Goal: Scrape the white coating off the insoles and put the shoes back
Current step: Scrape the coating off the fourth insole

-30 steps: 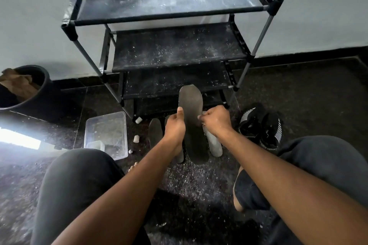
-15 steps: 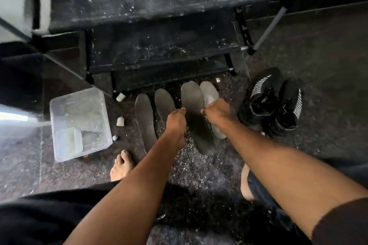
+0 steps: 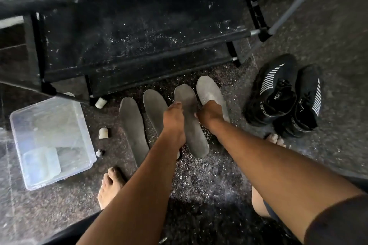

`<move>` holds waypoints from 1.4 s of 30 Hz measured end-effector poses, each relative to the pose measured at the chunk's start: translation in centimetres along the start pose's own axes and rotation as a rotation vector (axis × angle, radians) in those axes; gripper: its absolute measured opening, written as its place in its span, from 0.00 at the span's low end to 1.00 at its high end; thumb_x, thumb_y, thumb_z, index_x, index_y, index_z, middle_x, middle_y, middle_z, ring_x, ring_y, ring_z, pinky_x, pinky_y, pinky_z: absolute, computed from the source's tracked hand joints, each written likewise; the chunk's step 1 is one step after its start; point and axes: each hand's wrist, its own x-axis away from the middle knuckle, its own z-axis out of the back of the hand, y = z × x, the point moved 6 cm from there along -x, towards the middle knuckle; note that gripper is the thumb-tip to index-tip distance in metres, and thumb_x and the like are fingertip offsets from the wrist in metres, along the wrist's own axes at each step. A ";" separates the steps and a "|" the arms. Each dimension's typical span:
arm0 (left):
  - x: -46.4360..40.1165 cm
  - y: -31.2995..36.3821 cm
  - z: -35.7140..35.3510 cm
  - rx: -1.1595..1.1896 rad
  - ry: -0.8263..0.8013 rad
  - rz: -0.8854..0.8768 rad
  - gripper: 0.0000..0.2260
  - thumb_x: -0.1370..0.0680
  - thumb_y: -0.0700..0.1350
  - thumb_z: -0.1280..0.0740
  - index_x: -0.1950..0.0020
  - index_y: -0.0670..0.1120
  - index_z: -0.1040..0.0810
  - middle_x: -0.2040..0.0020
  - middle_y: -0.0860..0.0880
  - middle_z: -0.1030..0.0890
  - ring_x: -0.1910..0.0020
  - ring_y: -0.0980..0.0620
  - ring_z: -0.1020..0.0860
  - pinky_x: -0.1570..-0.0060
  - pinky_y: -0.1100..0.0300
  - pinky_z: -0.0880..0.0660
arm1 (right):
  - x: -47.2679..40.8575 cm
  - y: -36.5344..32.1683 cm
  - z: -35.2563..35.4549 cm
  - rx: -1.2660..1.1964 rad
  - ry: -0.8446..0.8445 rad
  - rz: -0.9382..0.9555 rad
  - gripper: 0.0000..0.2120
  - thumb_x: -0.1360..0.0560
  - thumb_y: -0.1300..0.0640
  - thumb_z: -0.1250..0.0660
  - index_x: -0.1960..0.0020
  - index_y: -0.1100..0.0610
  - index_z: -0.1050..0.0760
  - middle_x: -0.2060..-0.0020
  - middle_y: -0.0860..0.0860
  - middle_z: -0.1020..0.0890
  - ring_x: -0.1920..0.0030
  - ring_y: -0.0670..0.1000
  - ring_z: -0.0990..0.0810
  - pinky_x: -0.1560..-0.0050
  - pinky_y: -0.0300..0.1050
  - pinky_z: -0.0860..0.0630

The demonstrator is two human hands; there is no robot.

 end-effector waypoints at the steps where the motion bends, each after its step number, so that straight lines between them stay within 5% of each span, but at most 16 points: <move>1: -0.4 0.0 -0.2 0.007 -0.003 -0.001 0.07 0.15 0.41 0.36 0.42 0.45 0.19 0.53 0.52 0.19 0.47 0.51 0.23 0.40 0.56 0.28 | -0.1 0.1 -0.1 0.011 -0.009 0.002 0.14 0.25 0.53 0.30 0.46 0.62 0.19 0.49 0.59 0.15 0.47 0.57 0.17 0.55 0.43 0.23; 5: -0.8 0.0 -0.9 -0.006 -0.063 0.009 0.07 0.15 0.40 0.37 0.50 0.48 0.22 0.53 0.52 0.20 0.53 0.56 0.23 0.39 0.57 0.28 | -0.4 0.5 -0.3 0.053 -0.060 0.014 0.17 0.29 0.52 0.23 0.47 0.63 0.18 0.49 0.58 0.15 0.47 0.55 0.16 0.53 0.43 0.21; 8: -0.5 0.1 -1.3 0.014 -0.100 0.026 0.04 0.14 0.41 0.38 0.46 0.47 0.25 0.50 0.51 0.20 0.52 0.56 0.23 0.47 0.60 0.25 | -0.5 0.8 0.2 0.068 -0.052 0.030 0.19 0.30 0.52 0.22 0.46 0.64 0.19 0.50 0.58 0.15 0.48 0.55 0.16 0.51 0.43 0.20; 13: -0.5 0.1 -2.7 -0.017 -0.107 0.038 0.13 0.15 0.43 0.38 0.59 0.48 0.27 0.60 0.52 0.25 0.63 0.55 0.28 0.58 0.62 0.29 | -1.4 0.9 3.4 0.069 0.106 0.068 0.16 0.25 0.57 0.27 0.42 0.67 0.23 0.48 0.61 0.16 0.48 0.57 0.16 0.50 0.43 0.20; 17: -0.8 -0.2 -4.1 -0.093 -0.082 0.026 0.14 0.16 0.45 0.37 0.62 0.47 0.27 0.62 0.51 0.26 0.64 0.54 0.28 0.53 0.56 0.28 | -2.6 2.6 6.4 0.010 0.172 0.026 0.09 0.23 0.63 0.34 0.46 0.65 0.20 0.50 0.61 0.16 0.48 0.57 0.16 0.49 0.45 0.19; 23: -1.0 -1.3 -5.8 -0.132 -0.117 0.049 0.12 0.16 0.45 0.36 0.60 0.49 0.27 0.60 0.52 0.28 0.61 0.54 0.30 0.56 0.59 0.30 | -4.0 4.8 7.0 -0.052 0.173 -0.049 0.11 0.24 0.57 0.34 0.47 0.63 0.20 0.50 0.60 0.16 0.47 0.60 0.17 0.48 0.49 0.20; 28: -1.0 -1.8 -7.2 -0.192 -0.183 0.052 0.07 0.15 0.46 0.37 0.48 0.45 0.22 0.53 0.51 0.23 0.48 0.50 0.24 0.39 0.52 0.30 | -4.9 4.8 6.2 -0.097 0.154 -0.065 0.08 0.26 0.58 0.33 0.50 0.59 0.19 0.51 0.58 0.16 0.49 0.57 0.16 0.47 0.52 0.18; 32: -0.7 -1.8 -7.7 -0.201 -0.194 0.029 0.17 0.17 0.49 0.35 0.34 0.39 0.22 0.42 0.44 0.18 0.38 0.44 0.21 0.28 0.48 0.30 | -4.8 4.2 7.0 -0.125 0.159 -0.084 0.08 0.23 0.61 0.35 0.48 0.62 0.20 0.49 0.59 0.17 0.49 0.59 0.17 0.47 0.54 0.18; 34: -0.1 -1.4 -7.6 -0.199 -0.191 0.022 0.12 0.16 0.47 0.36 0.42 0.40 0.19 0.47 0.45 0.19 0.43 0.47 0.22 0.32 0.50 0.28 | -4.1 3.8 8.0 -0.135 0.124 -0.104 0.09 0.24 0.62 0.34 0.46 0.63 0.20 0.47 0.59 0.17 0.48 0.58 0.17 0.46 0.53 0.18; 37: 1.1 0.1 -7.5 -0.204 -0.159 -0.019 0.12 0.15 0.41 0.40 0.58 0.45 0.23 0.58 0.48 0.24 0.57 0.51 0.26 0.52 0.58 0.28 | -2.7 2.9 10.1 -0.080 0.064 -0.093 0.10 0.25 0.61 0.31 0.45 0.64 0.21 0.50 0.56 0.18 0.50 0.54 0.17 0.50 0.47 0.18; 40: 3.8 2.6 -7.7 -0.176 -0.174 -0.099 0.11 0.15 0.40 0.41 0.41 0.37 0.22 0.58 0.50 0.24 0.61 0.55 0.26 0.57 0.58 0.27 | -0.3 1.6 13.5 -0.122 0.060 -0.055 0.08 0.21 0.61 0.36 0.44 0.62 0.21 0.50 0.54 0.17 0.53 0.52 0.19 0.61 0.41 0.22; 42: 6.7 4.8 -7.9 -0.170 -0.167 -0.172 0.13 0.15 0.40 0.41 0.35 0.39 0.22 0.56 0.52 0.23 0.59 0.56 0.24 0.54 0.57 0.26 | 1.9 1.2 15.9 -0.244 0.047 -0.066 0.10 0.21 0.61 0.36 0.42 0.62 0.21 0.50 0.54 0.18 0.50 0.53 0.20 0.57 0.44 0.23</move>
